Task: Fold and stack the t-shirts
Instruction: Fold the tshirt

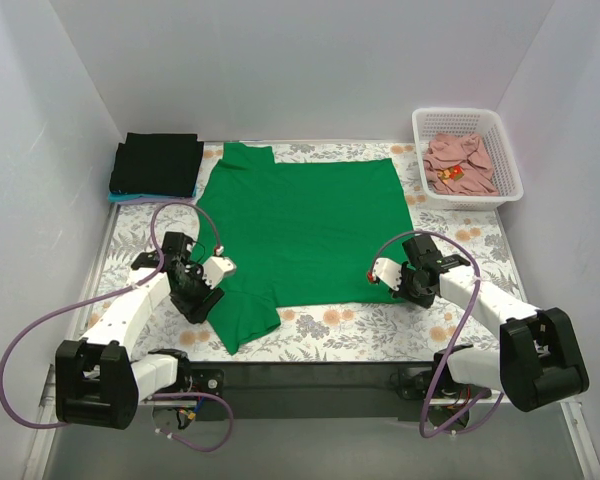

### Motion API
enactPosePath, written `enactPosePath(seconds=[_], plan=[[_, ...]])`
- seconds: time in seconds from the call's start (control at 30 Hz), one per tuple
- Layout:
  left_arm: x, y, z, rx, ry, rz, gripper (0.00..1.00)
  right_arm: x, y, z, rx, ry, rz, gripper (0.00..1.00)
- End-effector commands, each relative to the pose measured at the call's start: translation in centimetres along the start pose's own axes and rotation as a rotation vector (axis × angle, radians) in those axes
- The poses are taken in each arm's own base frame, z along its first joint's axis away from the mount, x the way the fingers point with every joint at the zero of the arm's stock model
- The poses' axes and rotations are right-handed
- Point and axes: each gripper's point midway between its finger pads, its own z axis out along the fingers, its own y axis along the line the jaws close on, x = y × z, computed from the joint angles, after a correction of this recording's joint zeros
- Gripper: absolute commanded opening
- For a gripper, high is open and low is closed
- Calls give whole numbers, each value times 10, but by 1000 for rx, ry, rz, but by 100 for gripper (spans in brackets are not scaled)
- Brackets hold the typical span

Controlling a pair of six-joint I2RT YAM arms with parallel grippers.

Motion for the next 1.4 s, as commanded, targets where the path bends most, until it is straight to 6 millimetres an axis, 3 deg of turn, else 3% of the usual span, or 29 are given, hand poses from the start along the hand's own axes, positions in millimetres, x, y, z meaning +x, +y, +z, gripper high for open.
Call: enactPosePath(seconds=[0.0, 0.07, 0.27, 0.6, 0.97, 1.13, 1.37], plan=[[-16, 17, 0, -65, -66, 56, 50, 5, 6, 9, -28, 14, -6, 11], [-25, 19, -2, -67, -101, 78, 47, 4, 5, 9, -25, 13, -3, 1], [-41, 23, -5, -65, -160, 125, 37, 1, 4, 9, -28, 5, 0, 1], [-25, 15, 28, -3, -108, 140, 31, -2, 2, 6, -28, -3, 1, 1], [4, 4, 57, 28, -26, 143, 24, -2, 0, 6, -29, 5, 1, 1], [7, 7, 54, 0, -24, 157, 0, -2, 0, 5, -33, 3, 4, 1], [-7, 9, 37, -3, -57, 165, 0, -3, -6, -5, -8, -11, 10, 1]])
